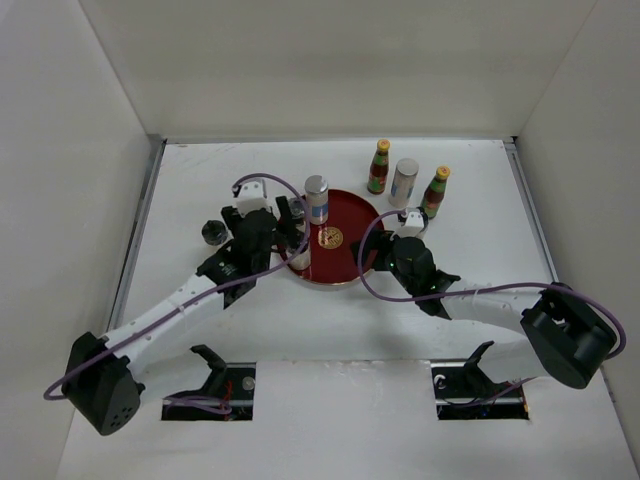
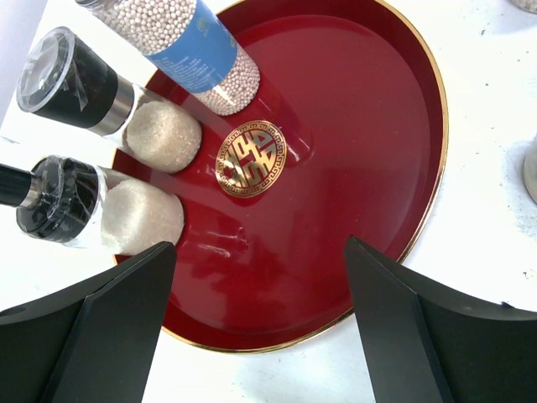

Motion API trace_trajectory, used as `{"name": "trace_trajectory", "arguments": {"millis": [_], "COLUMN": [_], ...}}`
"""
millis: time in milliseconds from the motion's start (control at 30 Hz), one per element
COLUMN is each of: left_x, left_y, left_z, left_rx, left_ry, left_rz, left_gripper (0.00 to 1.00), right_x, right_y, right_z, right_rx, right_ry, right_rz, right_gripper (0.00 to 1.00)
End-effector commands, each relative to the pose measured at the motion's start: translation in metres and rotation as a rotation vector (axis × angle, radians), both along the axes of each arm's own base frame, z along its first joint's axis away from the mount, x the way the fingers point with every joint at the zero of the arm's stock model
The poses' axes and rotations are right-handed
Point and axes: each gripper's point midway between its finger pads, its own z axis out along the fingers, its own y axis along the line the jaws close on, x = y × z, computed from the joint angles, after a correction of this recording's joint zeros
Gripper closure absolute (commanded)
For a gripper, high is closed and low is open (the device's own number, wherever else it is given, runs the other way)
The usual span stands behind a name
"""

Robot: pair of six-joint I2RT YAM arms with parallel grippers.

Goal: Organize the condiment bottles

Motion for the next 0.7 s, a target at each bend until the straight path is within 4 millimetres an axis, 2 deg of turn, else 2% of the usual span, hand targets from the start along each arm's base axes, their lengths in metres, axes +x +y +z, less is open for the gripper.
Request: {"name": "trace_trajectory", "arguments": {"millis": [0,133,300,433,667], "left_x": [-0.007,-0.009,-0.003,0.006,0.020], "left_y": [0.054,0.096,0.135,0.142,0.150], "left_z": [-0.018,-0.024,-0.040,-0.047,-0.074], "left_rx": [0.054,0.069,0.054,0.055,0.052], "left_ry": [0.063,0.098,0.119,0.130,0.170], "left_rz": [0.199,0.323,0.445,0.462,0.484], "left_gripper": [0.16,0.13,0.11,0.11,0.11], "right_x": [0.009,0.008,0.009,0.008,0.007], "right_y": [0.012,0.012,0.014,0.013,0.016], "right_z": [0.038,0.037,0.039,0.038,0.037], "right_rx": [0.073,0.076,0.075,0.079,0.084], "right_ry": [-0.086,-0.081,-0.084,-0.082,-0.076], "right_rz": [0.014,0.016,0.021,0.022,0.034], "right_gripper": [0.12,0.12,0.09,0.08,0.08]}}
